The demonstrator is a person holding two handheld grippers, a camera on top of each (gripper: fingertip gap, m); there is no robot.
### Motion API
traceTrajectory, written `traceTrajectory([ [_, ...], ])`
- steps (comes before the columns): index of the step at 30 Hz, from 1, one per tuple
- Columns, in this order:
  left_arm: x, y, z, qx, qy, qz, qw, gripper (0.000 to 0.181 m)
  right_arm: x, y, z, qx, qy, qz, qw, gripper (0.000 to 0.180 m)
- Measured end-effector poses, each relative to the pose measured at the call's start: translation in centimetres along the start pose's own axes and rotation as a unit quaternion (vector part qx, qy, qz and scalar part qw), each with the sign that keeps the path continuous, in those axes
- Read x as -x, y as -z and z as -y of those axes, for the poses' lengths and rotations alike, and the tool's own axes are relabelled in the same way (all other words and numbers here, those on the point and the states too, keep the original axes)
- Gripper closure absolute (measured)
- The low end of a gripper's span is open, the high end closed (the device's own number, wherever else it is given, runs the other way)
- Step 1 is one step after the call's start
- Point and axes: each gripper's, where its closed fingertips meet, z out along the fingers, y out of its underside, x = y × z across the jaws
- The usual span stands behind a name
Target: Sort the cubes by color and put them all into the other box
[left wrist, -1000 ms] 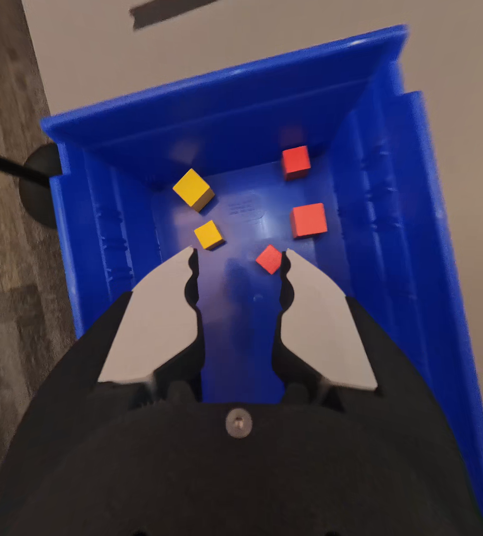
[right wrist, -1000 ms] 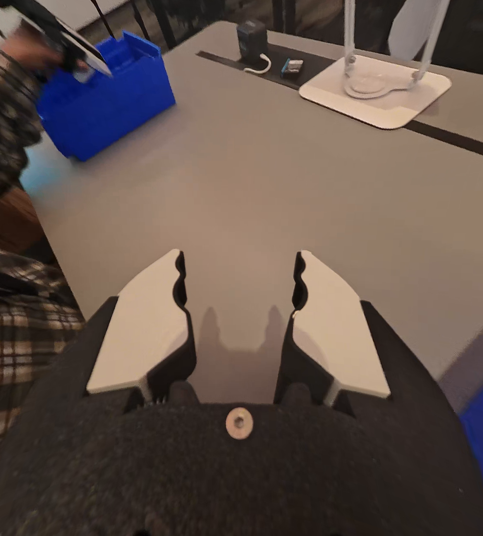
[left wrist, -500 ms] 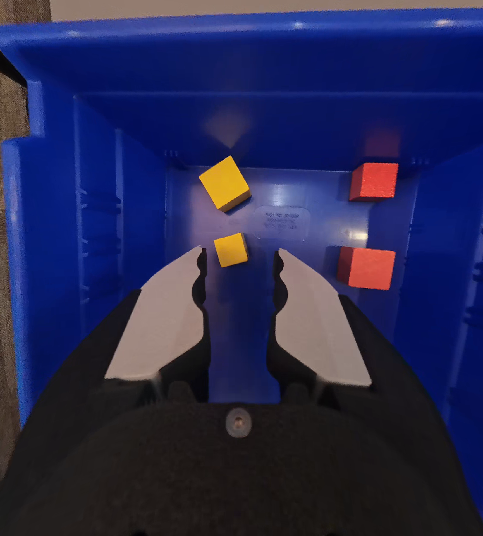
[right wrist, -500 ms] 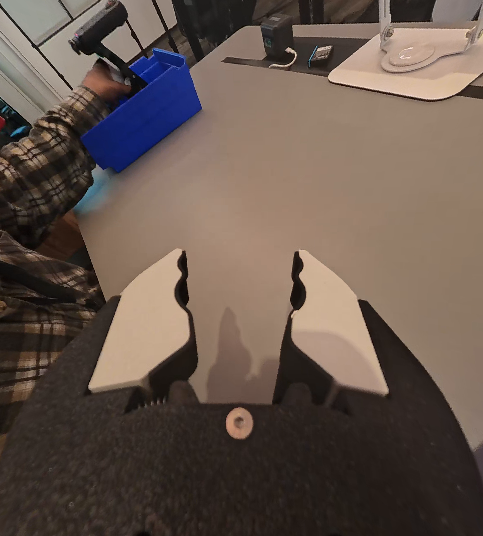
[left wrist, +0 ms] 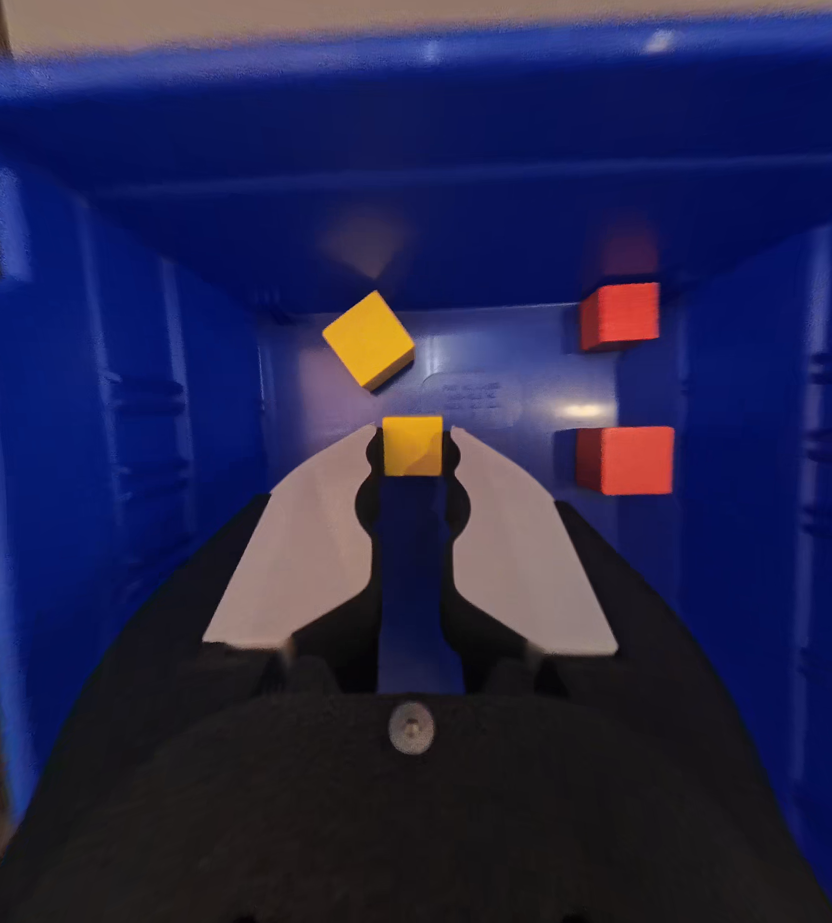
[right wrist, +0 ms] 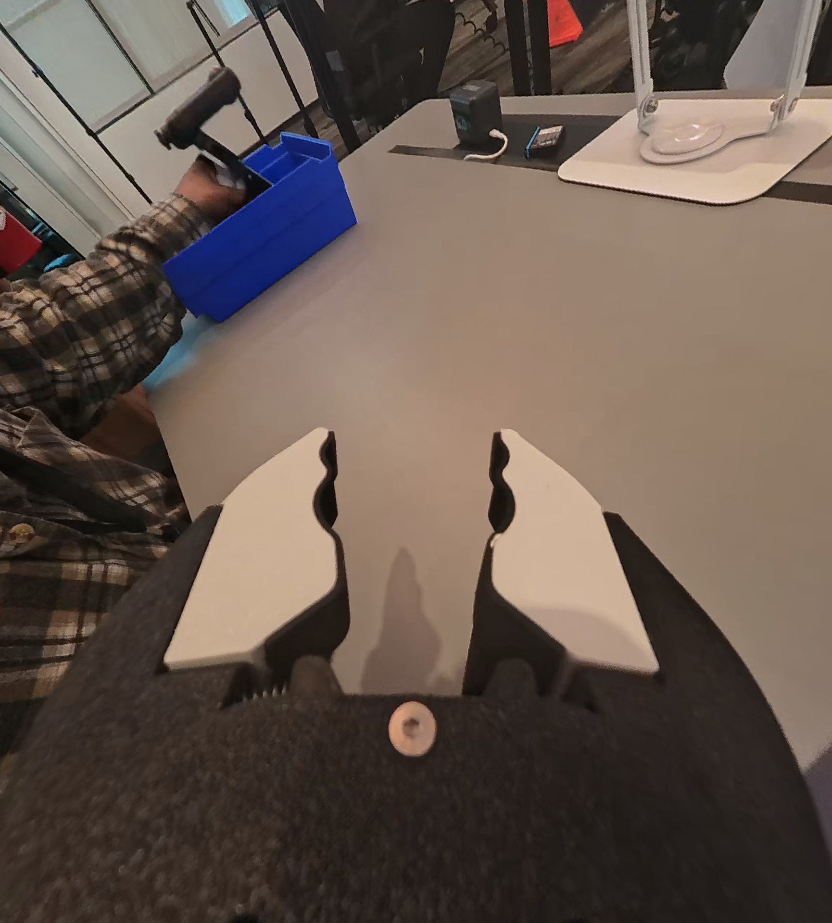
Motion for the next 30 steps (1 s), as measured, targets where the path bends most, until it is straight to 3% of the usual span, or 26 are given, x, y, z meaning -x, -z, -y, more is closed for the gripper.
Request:
traceTrajectory([
  [5, -6.1, 9.0, 5.4, -0.162, -0.109, -0.063, 0.979, 0.159, 0.8, -1.1, 1.1, -0.023, -0.021, 0.023, 0.999, 0.118],
  [8, -14.1, 14.6, 7.3, -0.218, -0.211, -0.091, 0.949, 0.159, 1.5, -2.8, 2.7, -0.033, -0.039, 0.047, 0.998, 0.116],
  [11, -22.9, 17.6, 7.3, -0.252, -0.316, -0.088, 0.910, 0.159, 2.8, -5.4, 5.1, -0.048, -0.068, 0.089, 0.993, 0.120],
  [15, -33.3, 18.1, 5.8, -0.294, -0.406, -0.095, 0.860, 0.159, 5.2, -9.8, 7.8, -0.047, -0.113, 0.146, 0.982, 0.124],
  [19, -39.8, 16.9, 4.1, -0.310, -0.455, -0.113, 0.827, 0.159, 7.4, -13.5, 8.8, -0.010, -0.160, 0.202, 0.966, 0.125],
  [30, -44.7, 15.3, 2.0, -0.292, -0.496, -0.151, 0.804, 0.159, 8.1, -18.0, 7.9, 0.047, -0.224, 0.241, 0.943, 0.128],
])
